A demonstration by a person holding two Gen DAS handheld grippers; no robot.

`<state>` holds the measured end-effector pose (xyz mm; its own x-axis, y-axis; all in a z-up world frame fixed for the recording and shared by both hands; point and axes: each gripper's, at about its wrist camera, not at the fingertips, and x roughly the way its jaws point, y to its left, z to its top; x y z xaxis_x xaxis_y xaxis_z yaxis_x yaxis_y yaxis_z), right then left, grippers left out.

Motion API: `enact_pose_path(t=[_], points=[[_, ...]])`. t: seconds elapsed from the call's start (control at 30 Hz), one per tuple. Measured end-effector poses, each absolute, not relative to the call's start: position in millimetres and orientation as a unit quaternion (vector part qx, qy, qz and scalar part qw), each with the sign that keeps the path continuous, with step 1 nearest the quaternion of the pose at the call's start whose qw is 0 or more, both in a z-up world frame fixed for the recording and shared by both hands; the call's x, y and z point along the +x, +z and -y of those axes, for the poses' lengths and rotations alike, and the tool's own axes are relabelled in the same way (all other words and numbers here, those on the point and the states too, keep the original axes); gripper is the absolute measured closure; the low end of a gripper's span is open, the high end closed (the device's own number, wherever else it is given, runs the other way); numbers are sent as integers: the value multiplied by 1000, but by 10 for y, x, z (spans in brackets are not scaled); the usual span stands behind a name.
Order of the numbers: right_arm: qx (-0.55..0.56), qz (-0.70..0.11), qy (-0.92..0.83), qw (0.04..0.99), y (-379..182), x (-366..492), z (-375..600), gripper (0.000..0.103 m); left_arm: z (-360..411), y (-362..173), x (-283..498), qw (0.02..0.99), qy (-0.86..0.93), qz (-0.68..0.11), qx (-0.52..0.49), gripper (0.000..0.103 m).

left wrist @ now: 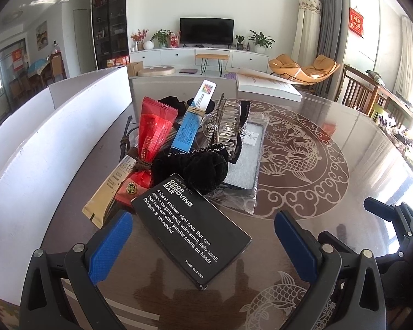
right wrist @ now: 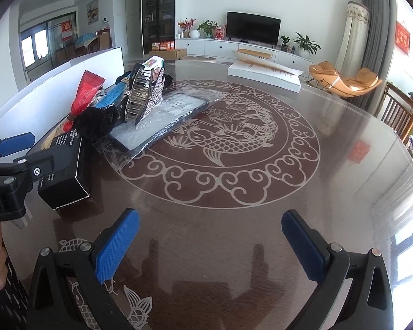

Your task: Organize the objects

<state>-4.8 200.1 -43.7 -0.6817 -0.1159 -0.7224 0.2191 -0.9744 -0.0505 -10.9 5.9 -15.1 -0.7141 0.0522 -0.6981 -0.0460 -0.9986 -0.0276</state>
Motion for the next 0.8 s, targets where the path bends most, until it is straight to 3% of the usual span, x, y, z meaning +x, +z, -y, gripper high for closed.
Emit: enact_pose_path(t=[0.8], points=[[416, -62, -903, 87, -531, -159, -2011, 0, -31, -176, -135, 31, 922, 17, -387, 0]])
